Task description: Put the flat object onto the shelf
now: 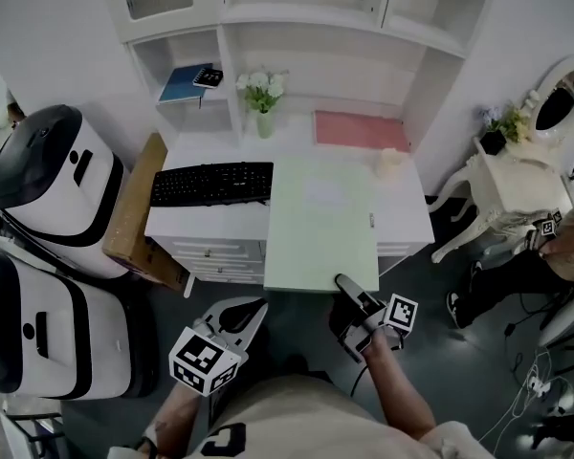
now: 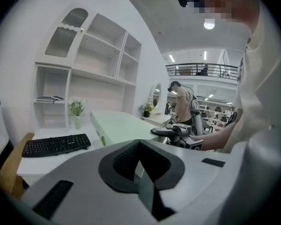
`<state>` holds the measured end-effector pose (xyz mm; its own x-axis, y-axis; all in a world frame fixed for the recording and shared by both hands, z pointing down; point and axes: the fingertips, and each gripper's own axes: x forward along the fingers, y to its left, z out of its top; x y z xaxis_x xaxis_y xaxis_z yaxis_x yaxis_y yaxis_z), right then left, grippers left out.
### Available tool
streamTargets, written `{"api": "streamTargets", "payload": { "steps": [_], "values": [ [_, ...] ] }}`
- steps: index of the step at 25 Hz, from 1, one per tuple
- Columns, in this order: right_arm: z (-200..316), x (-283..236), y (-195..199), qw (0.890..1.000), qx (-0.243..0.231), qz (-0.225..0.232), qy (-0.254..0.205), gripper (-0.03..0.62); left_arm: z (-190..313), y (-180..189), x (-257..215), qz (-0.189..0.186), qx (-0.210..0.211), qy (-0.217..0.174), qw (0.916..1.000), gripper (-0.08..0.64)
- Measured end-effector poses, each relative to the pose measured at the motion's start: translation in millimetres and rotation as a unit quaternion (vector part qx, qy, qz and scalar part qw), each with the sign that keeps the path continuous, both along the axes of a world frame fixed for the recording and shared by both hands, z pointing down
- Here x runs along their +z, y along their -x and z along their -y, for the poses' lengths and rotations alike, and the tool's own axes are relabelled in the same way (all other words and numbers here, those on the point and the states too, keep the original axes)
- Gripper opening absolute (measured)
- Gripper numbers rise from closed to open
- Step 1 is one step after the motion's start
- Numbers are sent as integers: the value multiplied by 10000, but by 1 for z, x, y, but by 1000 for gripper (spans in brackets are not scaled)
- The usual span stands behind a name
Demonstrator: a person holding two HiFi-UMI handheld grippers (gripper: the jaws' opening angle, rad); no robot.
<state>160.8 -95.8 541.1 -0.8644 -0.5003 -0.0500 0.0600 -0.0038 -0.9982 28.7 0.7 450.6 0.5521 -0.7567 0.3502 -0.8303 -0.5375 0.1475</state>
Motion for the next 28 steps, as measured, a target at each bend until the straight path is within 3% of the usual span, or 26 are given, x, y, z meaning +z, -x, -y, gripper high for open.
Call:
{"api": "streamTargets", "payload": {
  "steps": [17,28],
  "values": [
    [5,-33,8,9996,6,213,-161,298,9,23,-10,21,-127,-98,9999,14],
    [5,-55,5,9989,-69,260,-387,298,16,18,-13,24,-90,-156,9998,14]
  ]
}}
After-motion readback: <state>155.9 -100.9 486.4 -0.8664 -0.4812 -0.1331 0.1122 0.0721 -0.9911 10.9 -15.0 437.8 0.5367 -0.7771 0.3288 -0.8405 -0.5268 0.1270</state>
